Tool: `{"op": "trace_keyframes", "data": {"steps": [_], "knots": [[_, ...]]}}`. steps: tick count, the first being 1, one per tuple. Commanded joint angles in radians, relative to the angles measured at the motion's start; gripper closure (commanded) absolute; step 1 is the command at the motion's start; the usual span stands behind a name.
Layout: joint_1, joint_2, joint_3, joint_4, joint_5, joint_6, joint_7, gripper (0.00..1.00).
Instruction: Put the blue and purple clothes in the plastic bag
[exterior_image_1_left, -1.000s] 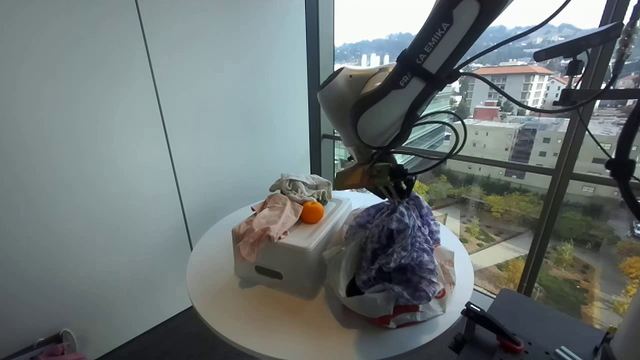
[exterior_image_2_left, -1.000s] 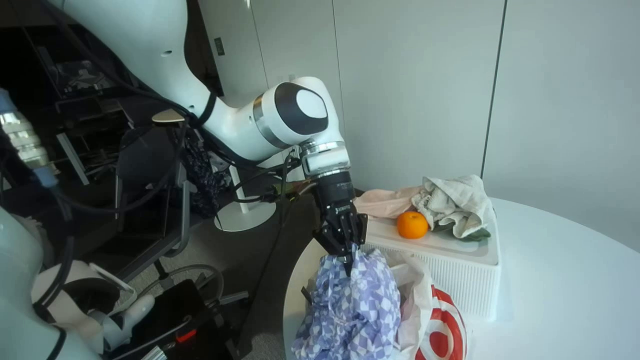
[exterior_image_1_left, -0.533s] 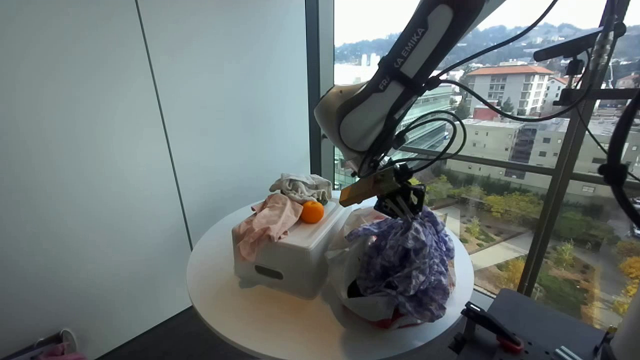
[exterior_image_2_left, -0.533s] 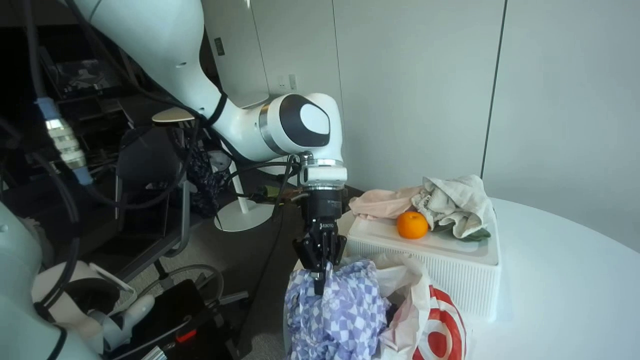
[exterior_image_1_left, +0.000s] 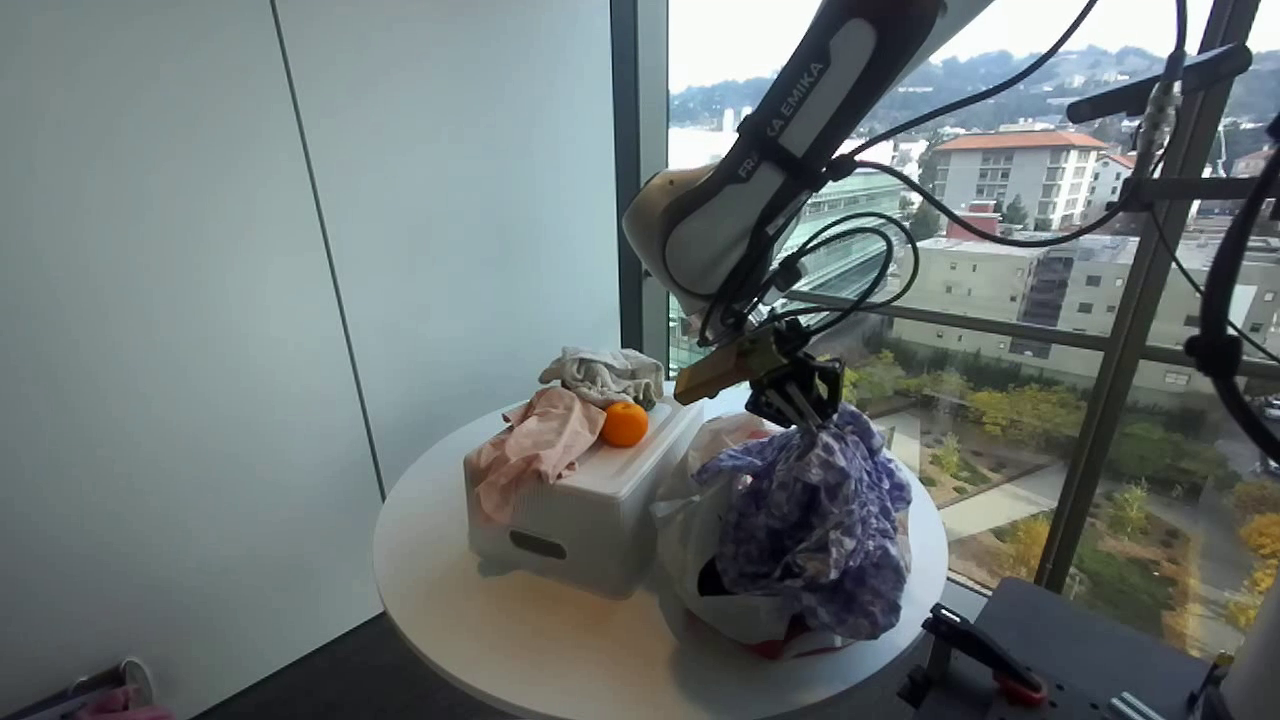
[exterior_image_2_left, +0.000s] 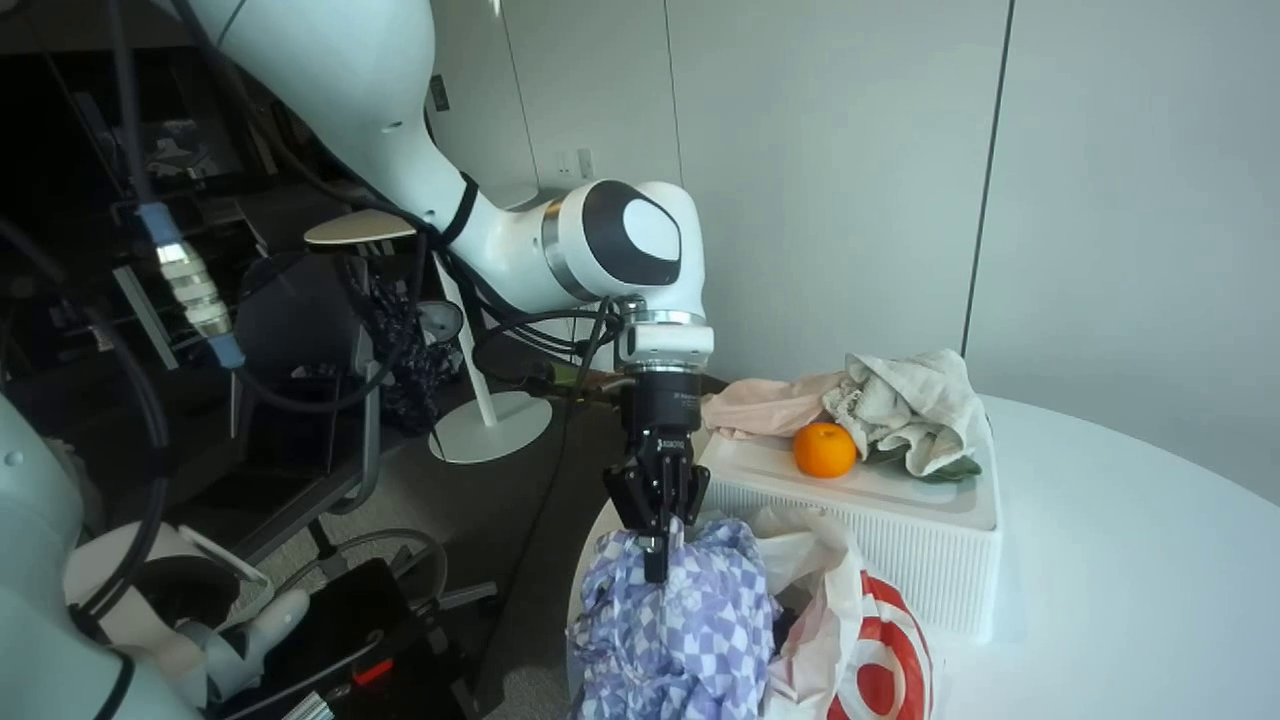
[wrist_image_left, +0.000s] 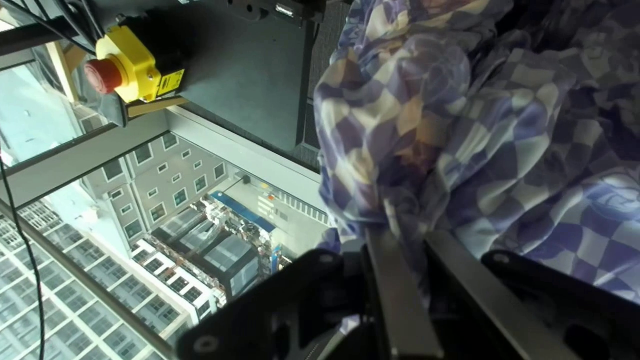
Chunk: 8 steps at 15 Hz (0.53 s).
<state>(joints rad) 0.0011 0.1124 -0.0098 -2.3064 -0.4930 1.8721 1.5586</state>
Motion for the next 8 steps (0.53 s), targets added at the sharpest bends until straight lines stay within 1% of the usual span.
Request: {"op": "trace_keyframes", "data": {"steps": [1, 5, 7, 8], "knots": [[0.014, 0.073, -0.004, 0.026, 0.009, 0.092, 0.023, 0.97], [0.023, 0.183, -0.026, 0.051, 0.000, 0.287, 0.087, 0.97], [0.041, 0.219, -0.053, 0.063, -0.055, 0.404, 0.158, 0.97], [0.059, 0.235, -0.078, 0.073, -0.117, 0.453, 0.206, 0.97]]}}
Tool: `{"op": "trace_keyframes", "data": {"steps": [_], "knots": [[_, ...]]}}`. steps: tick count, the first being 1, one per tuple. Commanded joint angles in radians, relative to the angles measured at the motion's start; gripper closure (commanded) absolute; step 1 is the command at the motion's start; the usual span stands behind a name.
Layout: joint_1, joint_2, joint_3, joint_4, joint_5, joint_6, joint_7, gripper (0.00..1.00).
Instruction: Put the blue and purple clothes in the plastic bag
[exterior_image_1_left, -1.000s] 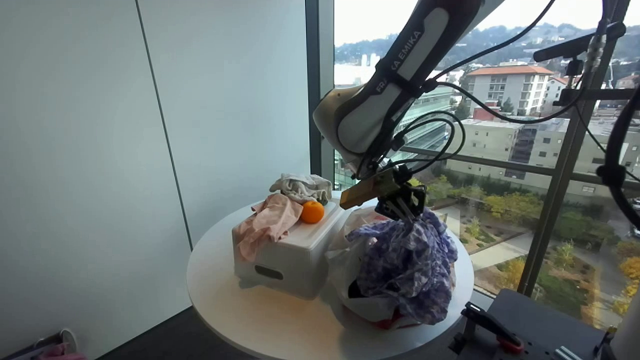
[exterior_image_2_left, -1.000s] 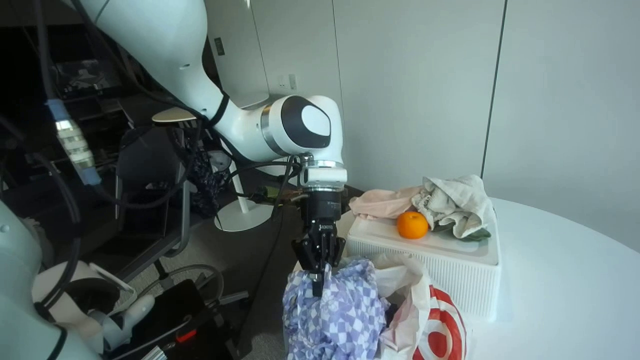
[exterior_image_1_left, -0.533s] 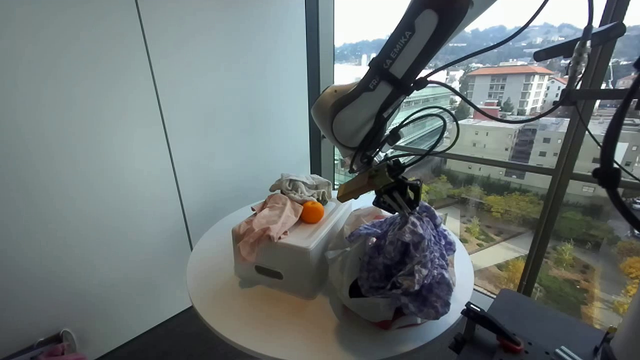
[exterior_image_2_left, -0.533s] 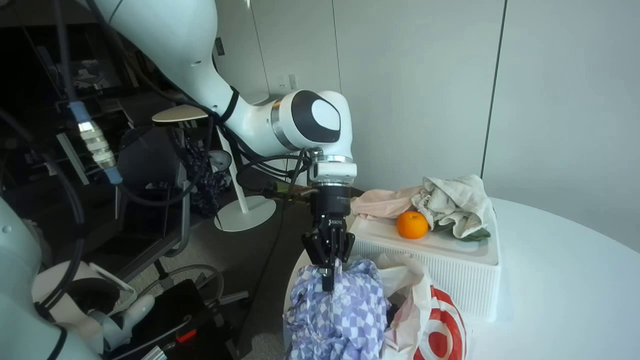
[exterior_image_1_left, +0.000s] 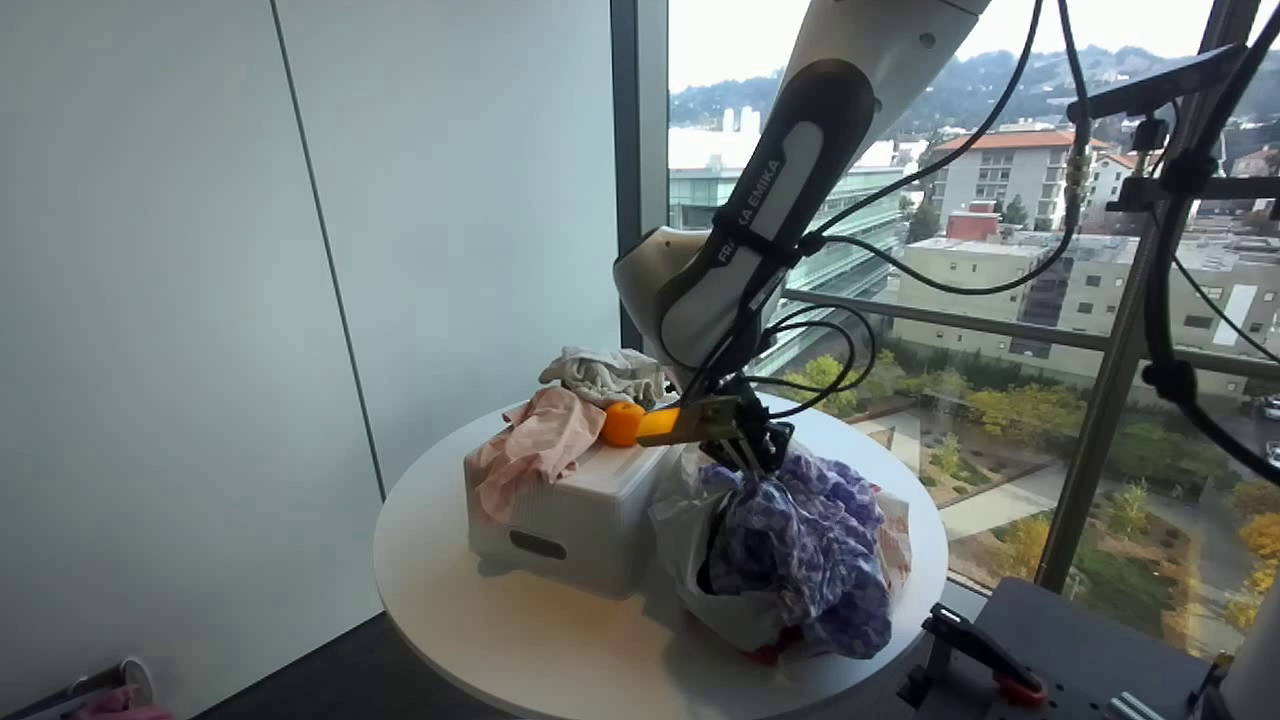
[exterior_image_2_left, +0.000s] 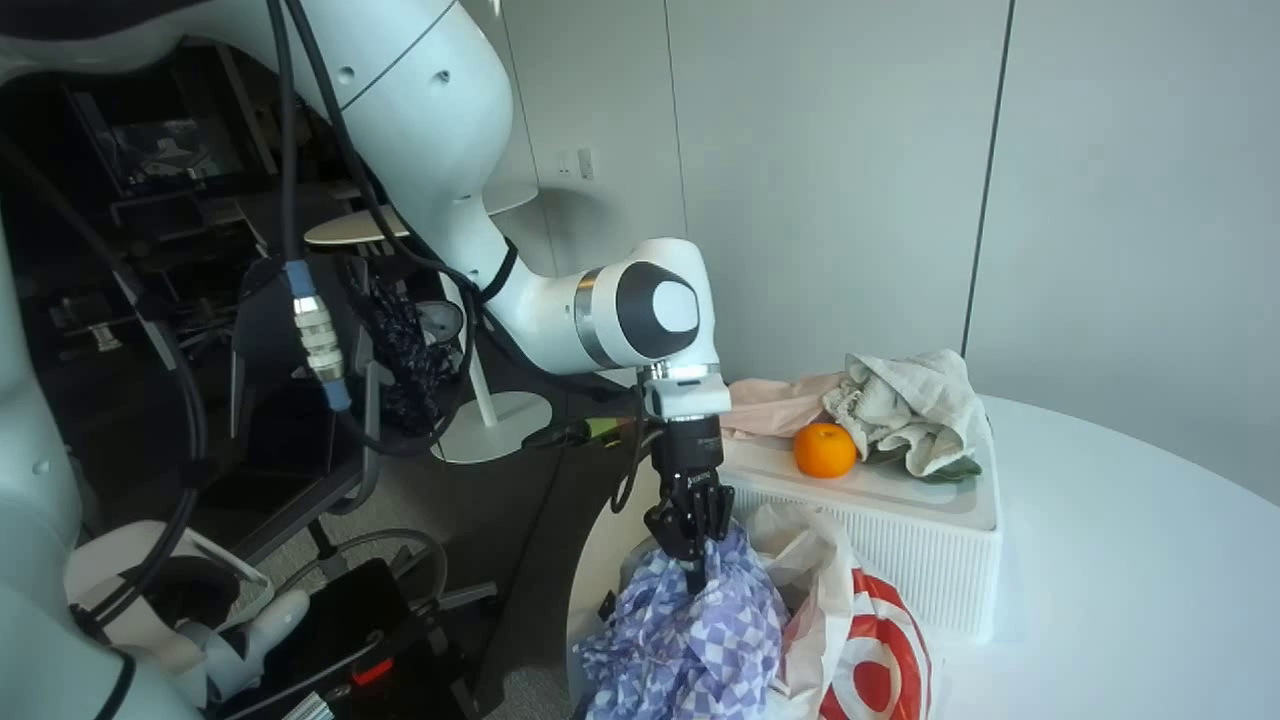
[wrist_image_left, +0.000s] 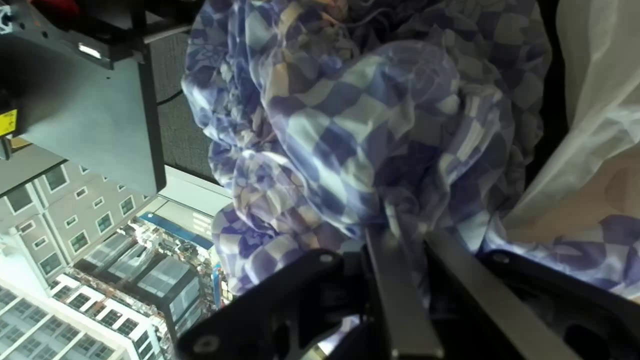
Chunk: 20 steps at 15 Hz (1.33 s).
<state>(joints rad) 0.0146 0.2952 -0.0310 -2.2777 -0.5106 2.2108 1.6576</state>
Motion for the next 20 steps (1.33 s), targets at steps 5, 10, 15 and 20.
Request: {"op": "trace_keyframes", "data": {"steps": [5, 10, 15, 20], "knots": [[0.082, 0.169, -0.158, 0.095, -0.318, 0.218, 0.325, 0.97], [0.043, 0.280, -0.138, 0.110, -0.278, 0.253, 0.370, 0.97], [0.046, 0.365, -0.120, 0.177, -0.148, 0.262, 0.336, 0.97], [0.099, 0.307, -0.138, 0.232, -0.006, 0.049, 0.250, 0.51]]}}
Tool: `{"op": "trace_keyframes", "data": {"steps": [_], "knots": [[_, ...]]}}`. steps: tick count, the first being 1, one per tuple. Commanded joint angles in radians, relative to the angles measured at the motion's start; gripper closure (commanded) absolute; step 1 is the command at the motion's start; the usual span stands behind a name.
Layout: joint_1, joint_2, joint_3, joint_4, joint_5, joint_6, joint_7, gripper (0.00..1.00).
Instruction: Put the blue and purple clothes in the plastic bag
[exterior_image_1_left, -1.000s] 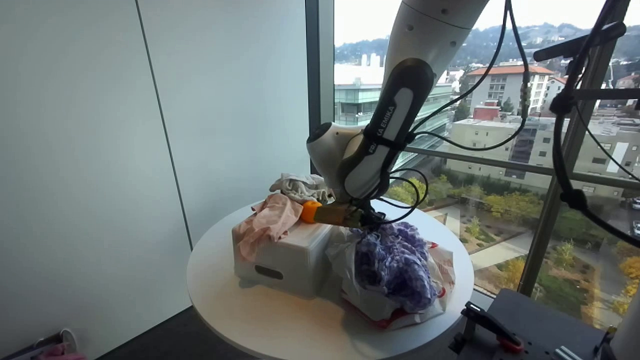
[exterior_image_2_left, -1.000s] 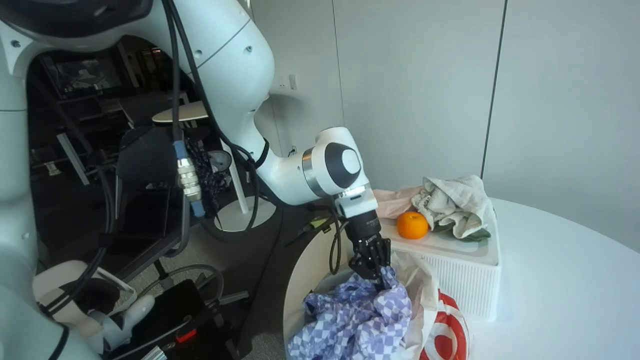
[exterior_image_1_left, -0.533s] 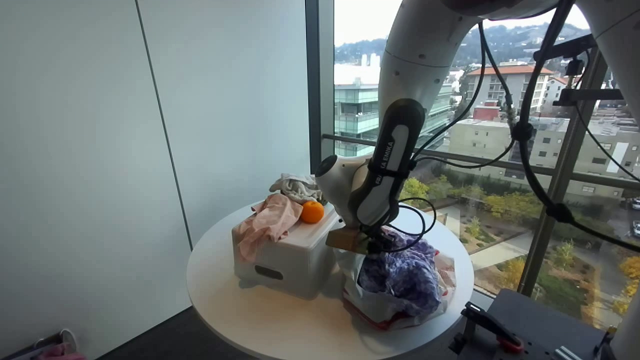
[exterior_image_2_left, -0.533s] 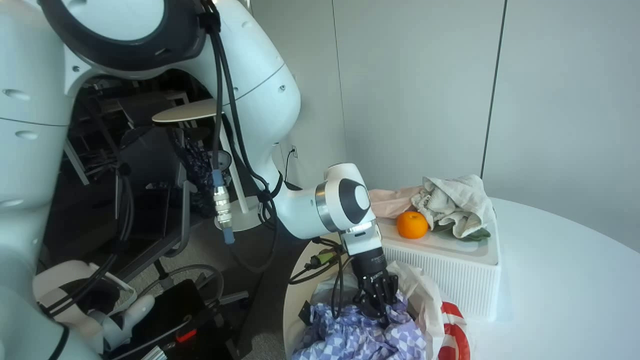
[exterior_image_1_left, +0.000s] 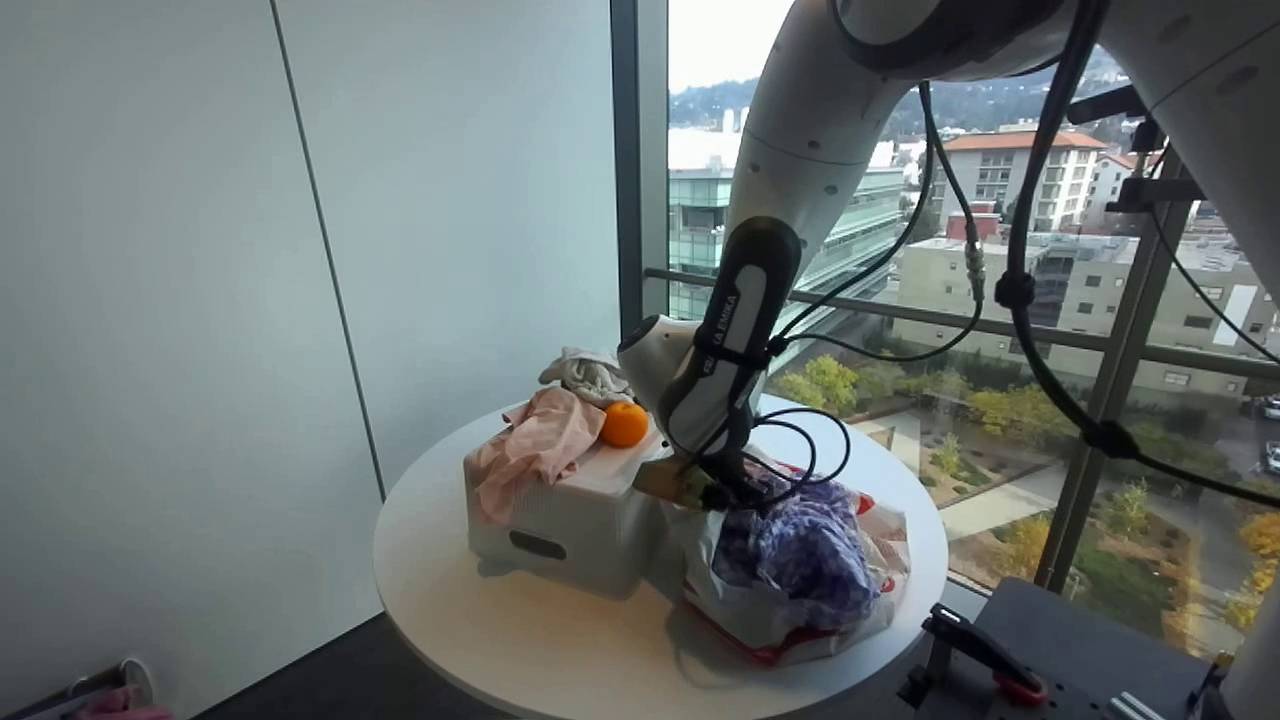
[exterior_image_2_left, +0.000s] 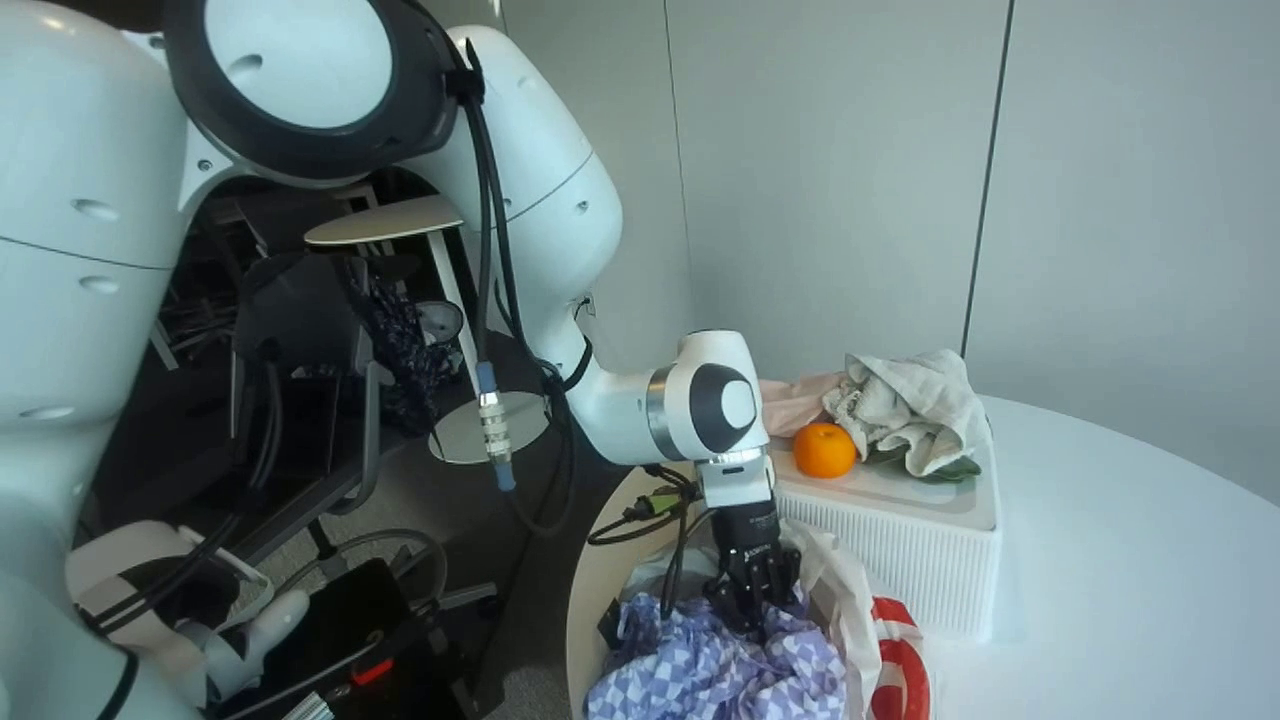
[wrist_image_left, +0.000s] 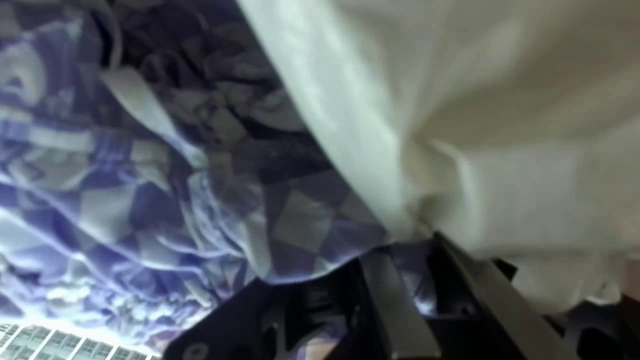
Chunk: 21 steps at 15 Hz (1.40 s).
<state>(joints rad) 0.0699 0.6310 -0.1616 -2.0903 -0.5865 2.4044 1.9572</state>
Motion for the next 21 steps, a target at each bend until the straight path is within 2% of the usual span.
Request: {"op": "trace_keyframes", "data": {"steps": [1, 3, 4, 7, 11, 14, 15, 21], "knots": [[0.065, -0.054, -0.016, 0.056, 0.067, -0.204, -0.062, 0.44], [0.089, -0.099, -0.006, 0.094, 0.033, -0.364, -0.048, 0.28], [0.128, -0.123, -0.026, 0.114, 0.045, -0.445, -0.061, 0.20], [0.125, -0.182, 0.020, 0.181, 0.036, -0.637, -0.074, 0.01], [0.108, -0.239, 0.056, 0.207, 0.043, -0.825, -0.090, 0.00], [0.067, -0.316, 0.079, 0.106, 0.084, -0.747, -0.112, 0.00], [0.082, -0.248, 0.074, 0.181, 0.055, -0.794, -0.080, 0.00], [0.063, -0.281, 0.086, 0.133, 0.066, -0.768, -0.094, 0.00]]}}
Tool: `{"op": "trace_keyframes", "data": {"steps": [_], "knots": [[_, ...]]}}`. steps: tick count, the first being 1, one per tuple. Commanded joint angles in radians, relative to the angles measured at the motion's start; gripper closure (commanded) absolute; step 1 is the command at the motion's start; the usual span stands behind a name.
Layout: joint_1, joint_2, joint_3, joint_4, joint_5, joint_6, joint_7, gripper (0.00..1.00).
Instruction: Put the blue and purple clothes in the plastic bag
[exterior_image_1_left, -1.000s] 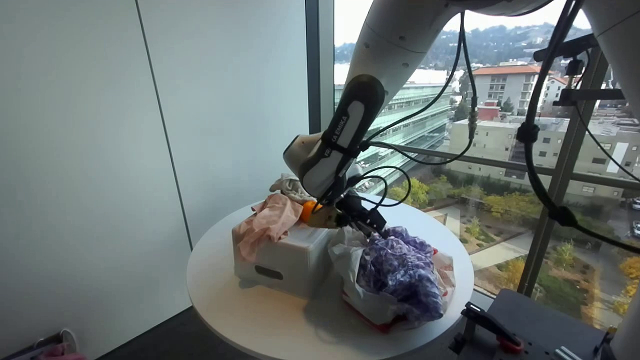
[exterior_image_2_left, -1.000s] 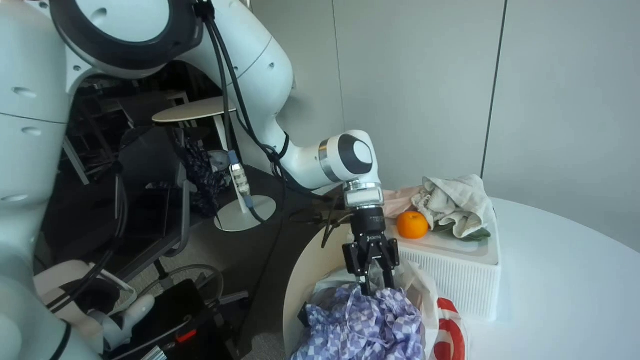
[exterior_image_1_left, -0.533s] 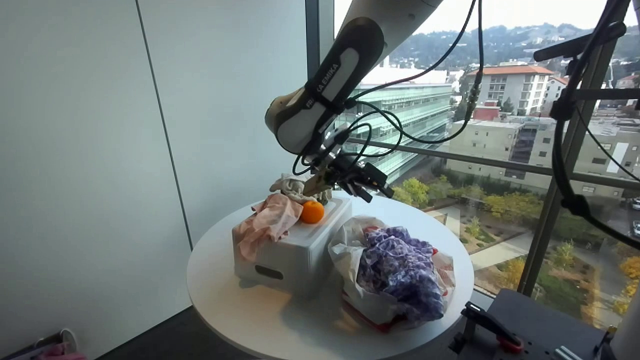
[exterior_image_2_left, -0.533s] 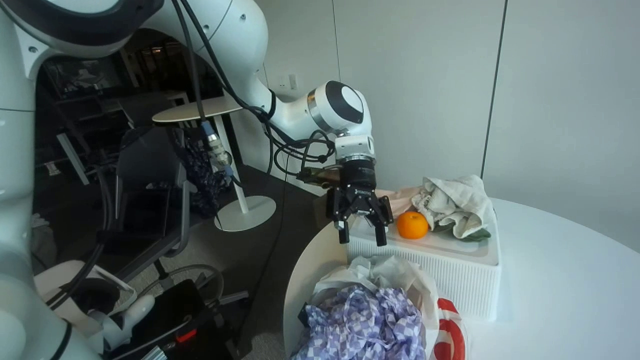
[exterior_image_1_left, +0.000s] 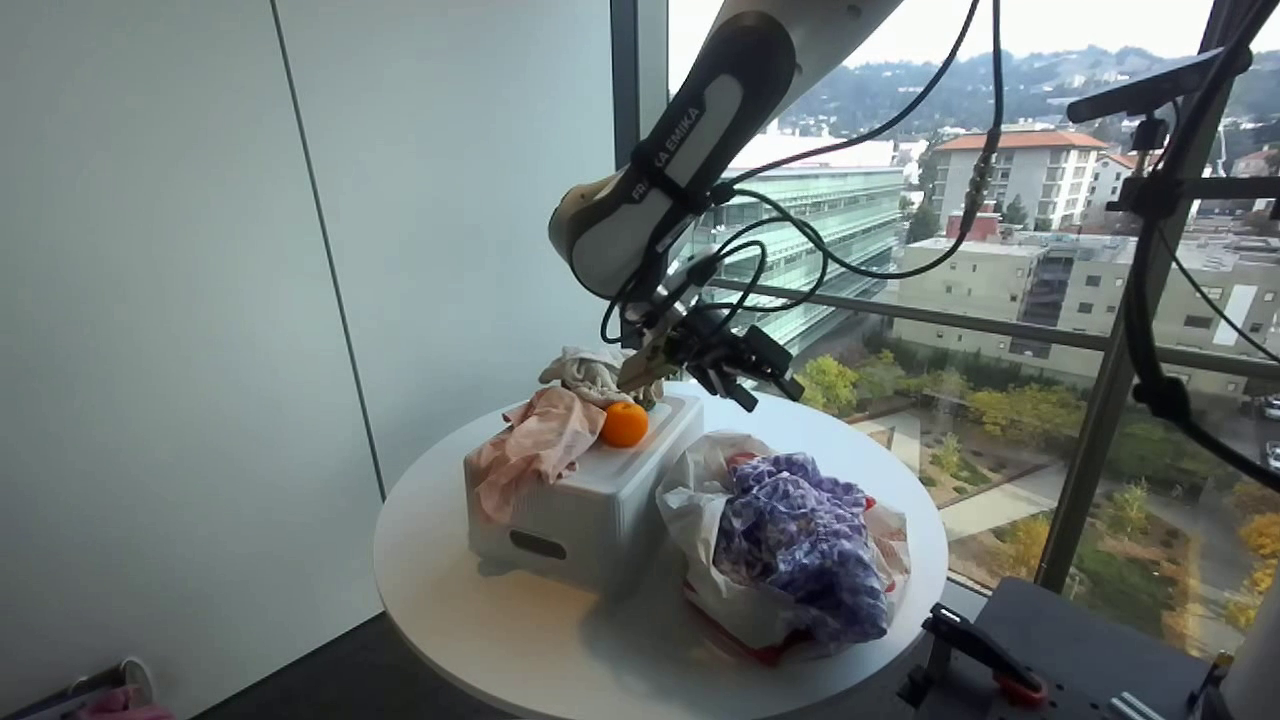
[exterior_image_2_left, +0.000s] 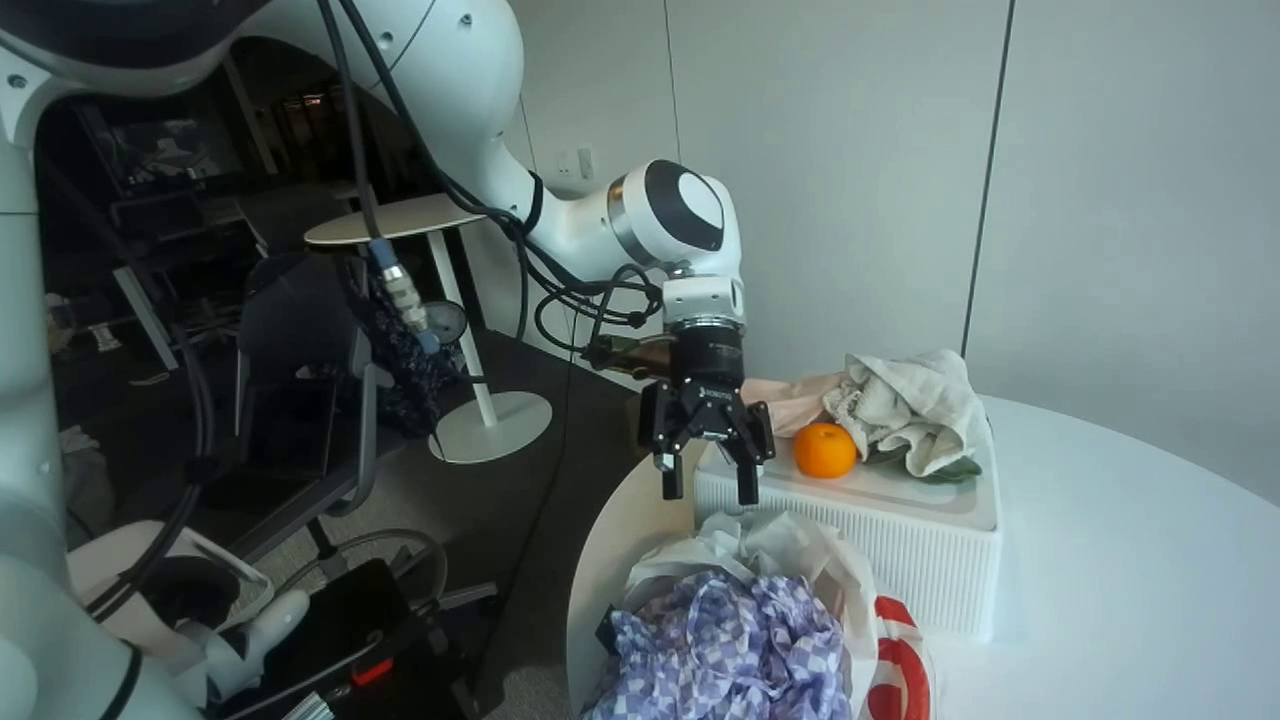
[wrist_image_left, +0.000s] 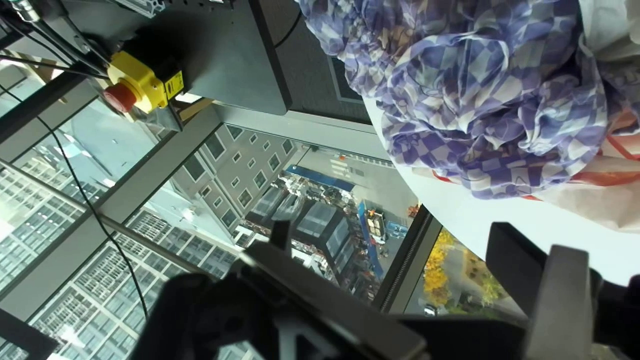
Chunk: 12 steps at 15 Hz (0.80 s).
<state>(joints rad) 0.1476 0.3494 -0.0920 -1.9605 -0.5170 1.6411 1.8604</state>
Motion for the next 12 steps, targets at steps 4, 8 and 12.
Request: {"op": "trace_keyframes", "data": {"steps": [4, 8, 12], "knots": [[-0.056, -0.081, 0.005, -0.058, 0.060, 0.043, 0.004, 0.00], [-0.145, -0.212, -0.022, -0.178, 0.188, 0.125, -0.025, 0.00], [-0.229, -0.314, -0.067, -0.367, 0.236, 0.365, -0.003, 0.00]]}}
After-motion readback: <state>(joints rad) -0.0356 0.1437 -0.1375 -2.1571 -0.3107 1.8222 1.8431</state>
